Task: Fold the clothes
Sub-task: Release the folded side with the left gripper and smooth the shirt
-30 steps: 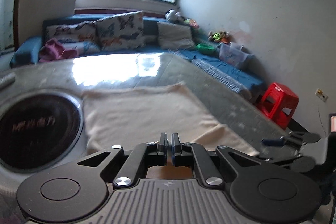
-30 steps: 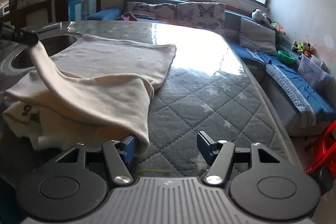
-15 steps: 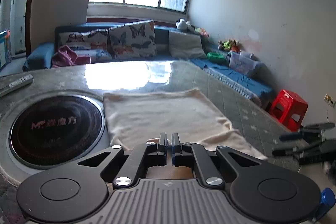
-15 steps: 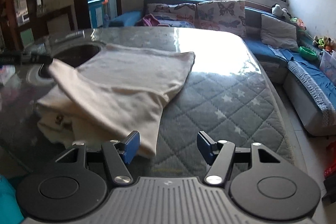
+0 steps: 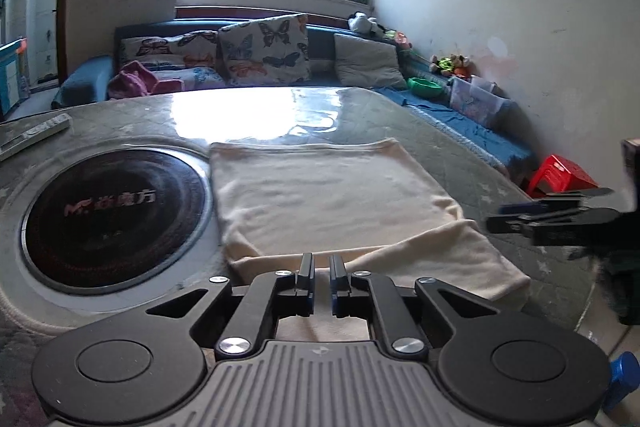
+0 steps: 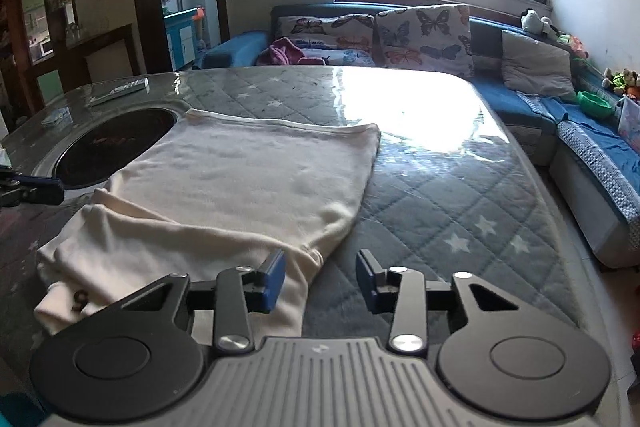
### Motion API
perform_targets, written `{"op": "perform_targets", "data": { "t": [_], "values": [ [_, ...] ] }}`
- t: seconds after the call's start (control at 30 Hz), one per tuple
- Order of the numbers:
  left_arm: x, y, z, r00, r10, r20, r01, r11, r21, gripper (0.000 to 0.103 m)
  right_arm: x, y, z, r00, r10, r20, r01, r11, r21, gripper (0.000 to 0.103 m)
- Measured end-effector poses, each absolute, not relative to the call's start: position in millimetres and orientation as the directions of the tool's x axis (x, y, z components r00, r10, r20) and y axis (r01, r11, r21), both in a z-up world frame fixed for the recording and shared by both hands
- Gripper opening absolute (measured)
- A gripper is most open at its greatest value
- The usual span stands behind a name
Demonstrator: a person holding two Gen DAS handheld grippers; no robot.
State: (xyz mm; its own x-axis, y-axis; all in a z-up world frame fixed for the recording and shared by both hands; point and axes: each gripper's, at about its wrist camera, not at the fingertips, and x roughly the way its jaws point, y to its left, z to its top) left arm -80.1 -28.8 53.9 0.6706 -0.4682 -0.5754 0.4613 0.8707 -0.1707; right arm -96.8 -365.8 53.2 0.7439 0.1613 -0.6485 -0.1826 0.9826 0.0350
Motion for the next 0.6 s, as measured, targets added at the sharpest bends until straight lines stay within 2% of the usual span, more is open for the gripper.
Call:
{"op": "perform_targets", "data": {
  "t": [0.07, 0.3, 0.6],
  "values": [
    [-78, -36, 49, 0.657, -0.481, -0.581, 0.481, 0.861, -0.169, 0.008, -89, -362, 47, 0.737, 0.165, -0.655, -0.187, 0.982, 0.037, 0.031],
    [-62, -45, 21, 0.614, -0.449, -0.649, 0.459, 0.872, -0.169, 0.008, -78, -361, 31, 0.733, 0.140, -0.666, -0.163, 0.986, 0.028, 0.031],
    [-60, -42, 27, 0.629, -0.454, -0.631, 0.457, 0.873, -0.172, 0.008, -81, -352, 44, 0.761, 0.143, -0.632, -0.183, 0.983, 0.001, 0.031]
  ]
}}
